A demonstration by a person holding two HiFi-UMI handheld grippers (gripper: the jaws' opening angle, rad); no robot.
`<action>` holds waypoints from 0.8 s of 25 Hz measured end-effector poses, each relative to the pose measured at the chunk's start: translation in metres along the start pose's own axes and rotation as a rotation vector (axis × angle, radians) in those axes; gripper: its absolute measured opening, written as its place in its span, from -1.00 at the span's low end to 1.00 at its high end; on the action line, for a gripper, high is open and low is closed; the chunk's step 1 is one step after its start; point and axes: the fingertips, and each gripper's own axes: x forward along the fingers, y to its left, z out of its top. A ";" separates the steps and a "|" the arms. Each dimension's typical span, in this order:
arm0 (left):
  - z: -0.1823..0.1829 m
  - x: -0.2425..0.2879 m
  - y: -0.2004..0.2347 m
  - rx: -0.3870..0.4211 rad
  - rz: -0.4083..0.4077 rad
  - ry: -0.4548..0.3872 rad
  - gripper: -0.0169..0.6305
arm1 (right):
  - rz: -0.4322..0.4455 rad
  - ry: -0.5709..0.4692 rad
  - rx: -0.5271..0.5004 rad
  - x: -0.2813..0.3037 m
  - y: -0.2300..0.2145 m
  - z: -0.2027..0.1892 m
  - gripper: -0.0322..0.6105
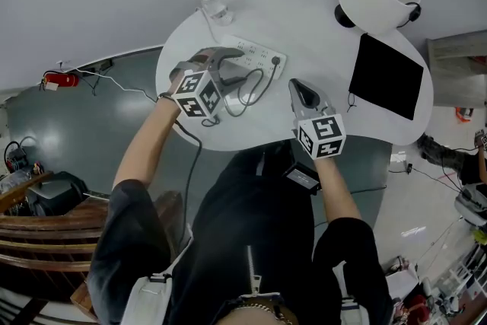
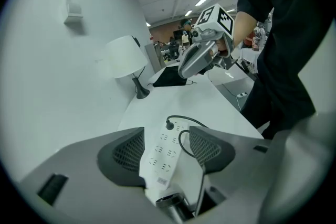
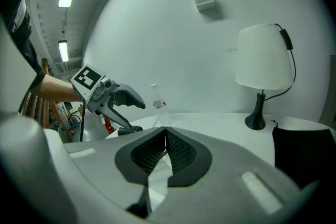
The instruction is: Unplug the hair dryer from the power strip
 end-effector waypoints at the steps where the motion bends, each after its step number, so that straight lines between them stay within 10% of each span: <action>1: -0.001 0.002 0.001 0.025 -0.008 0.011 -0.15 | 0.000 0.000 0.001 0.001 -0.001 0.000 -0.89; 20: -0.042 0.068 0.006 0.202 -0.197 0.190 0.20 | -0.006 0.020 0.025 0.014 -0.017 -0.008 -0.89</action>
